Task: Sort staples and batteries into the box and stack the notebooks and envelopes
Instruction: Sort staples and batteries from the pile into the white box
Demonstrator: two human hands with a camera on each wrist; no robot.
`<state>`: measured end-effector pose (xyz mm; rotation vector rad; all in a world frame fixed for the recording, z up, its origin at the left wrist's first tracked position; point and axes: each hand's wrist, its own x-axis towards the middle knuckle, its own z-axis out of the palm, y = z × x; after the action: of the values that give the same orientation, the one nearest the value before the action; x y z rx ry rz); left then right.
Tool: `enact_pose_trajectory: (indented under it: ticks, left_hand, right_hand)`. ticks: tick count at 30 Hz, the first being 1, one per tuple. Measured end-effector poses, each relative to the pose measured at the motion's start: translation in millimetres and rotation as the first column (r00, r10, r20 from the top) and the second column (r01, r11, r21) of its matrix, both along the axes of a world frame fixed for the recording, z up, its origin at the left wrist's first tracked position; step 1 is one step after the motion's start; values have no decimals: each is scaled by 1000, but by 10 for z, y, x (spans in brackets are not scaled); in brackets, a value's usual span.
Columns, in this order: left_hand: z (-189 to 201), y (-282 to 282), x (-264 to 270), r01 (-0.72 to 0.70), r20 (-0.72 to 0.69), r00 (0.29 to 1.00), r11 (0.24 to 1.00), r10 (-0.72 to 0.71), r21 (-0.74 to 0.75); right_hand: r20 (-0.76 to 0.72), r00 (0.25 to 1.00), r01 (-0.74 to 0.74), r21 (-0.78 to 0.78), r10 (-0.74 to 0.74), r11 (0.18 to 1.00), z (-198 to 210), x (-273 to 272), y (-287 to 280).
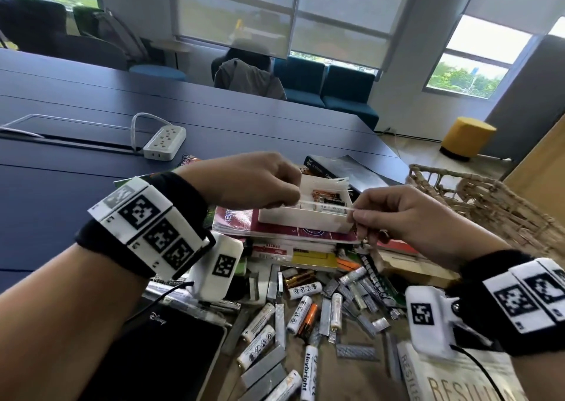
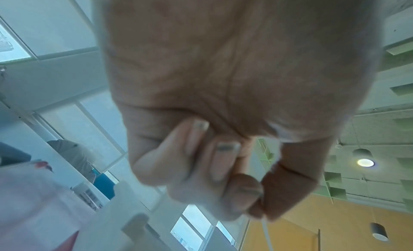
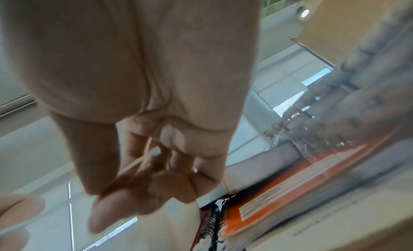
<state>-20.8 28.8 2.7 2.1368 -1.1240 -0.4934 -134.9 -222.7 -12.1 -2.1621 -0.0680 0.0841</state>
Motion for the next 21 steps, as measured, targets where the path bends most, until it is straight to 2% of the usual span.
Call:
enact_pose_trajectory:
  ticks: [5, 13, 17, 21]
  left_hand:
    - [-42, 40, 107, -140, 57, 987, 979, 150, -145]
    - [-165, 9, 212, -248, 201, 928, 923, 313, -293]
    - [-236, -3, 255, -310, 219, 896, 897, 386, -315]
    - [-268, 10, 268, -283, 218, 919, 935, 327, -211]
  right_hand:
    - [143, 962, 188, 278, -234, 942, -22, 89, 30]
    - [201, 880, 222, 628, -431, 746, 37, 312, 150]
    - [185, 840, 292, 638, -510, 712, -59, 490, 103]
    - [114, 829, 361, 638, -547, 680, -175, 608, 52]
